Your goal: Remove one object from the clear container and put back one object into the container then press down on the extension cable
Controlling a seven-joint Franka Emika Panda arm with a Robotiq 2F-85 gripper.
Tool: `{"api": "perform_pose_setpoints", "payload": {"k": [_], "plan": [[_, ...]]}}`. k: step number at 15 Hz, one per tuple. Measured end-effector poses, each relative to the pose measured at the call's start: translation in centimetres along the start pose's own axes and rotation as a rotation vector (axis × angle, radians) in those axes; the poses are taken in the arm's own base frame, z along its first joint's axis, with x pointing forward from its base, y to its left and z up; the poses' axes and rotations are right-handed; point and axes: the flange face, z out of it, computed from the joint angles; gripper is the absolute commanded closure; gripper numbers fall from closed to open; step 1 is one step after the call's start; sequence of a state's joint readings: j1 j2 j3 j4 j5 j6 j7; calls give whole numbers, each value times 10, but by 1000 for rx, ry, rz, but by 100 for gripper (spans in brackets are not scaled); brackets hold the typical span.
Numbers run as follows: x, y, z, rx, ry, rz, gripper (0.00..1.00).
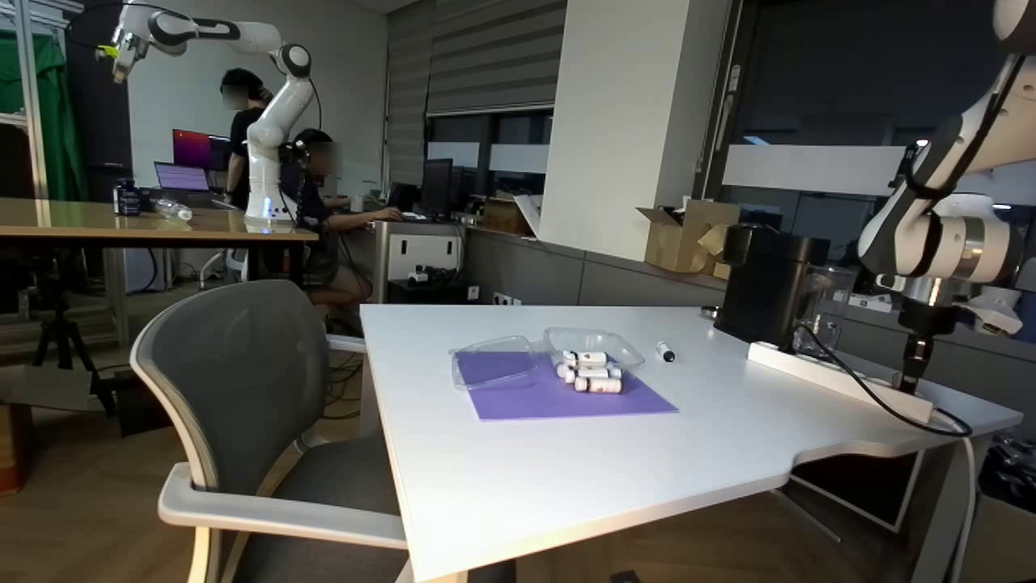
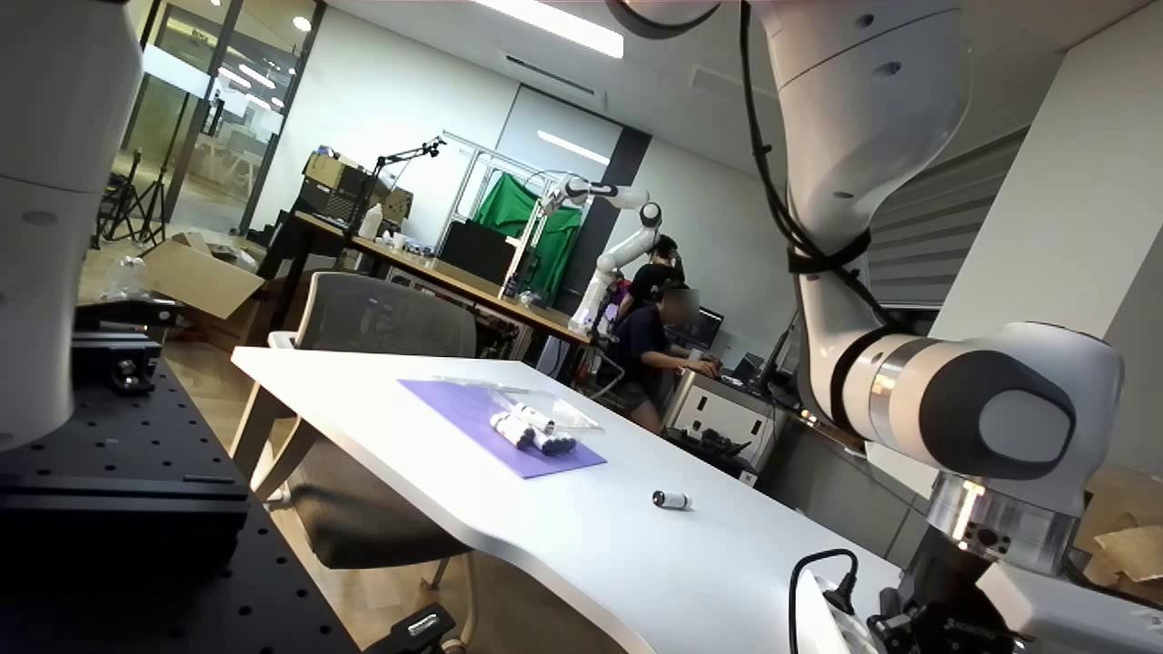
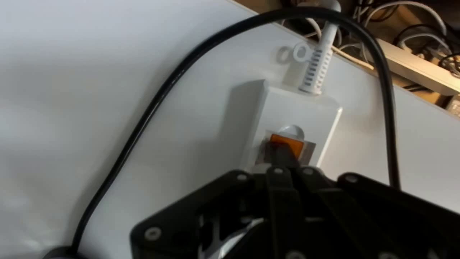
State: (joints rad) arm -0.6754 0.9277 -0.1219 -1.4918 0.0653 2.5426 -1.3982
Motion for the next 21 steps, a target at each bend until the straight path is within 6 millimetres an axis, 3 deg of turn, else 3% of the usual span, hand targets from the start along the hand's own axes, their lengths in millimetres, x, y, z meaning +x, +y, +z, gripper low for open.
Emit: {"api": "perform_pose_setpoints", "payload": {"k": [11, 21], "plan": [[-6, -42, 3, -258, 24, -110, 100], [-8, -61, 2, -275, 15, -183, 100]]}}
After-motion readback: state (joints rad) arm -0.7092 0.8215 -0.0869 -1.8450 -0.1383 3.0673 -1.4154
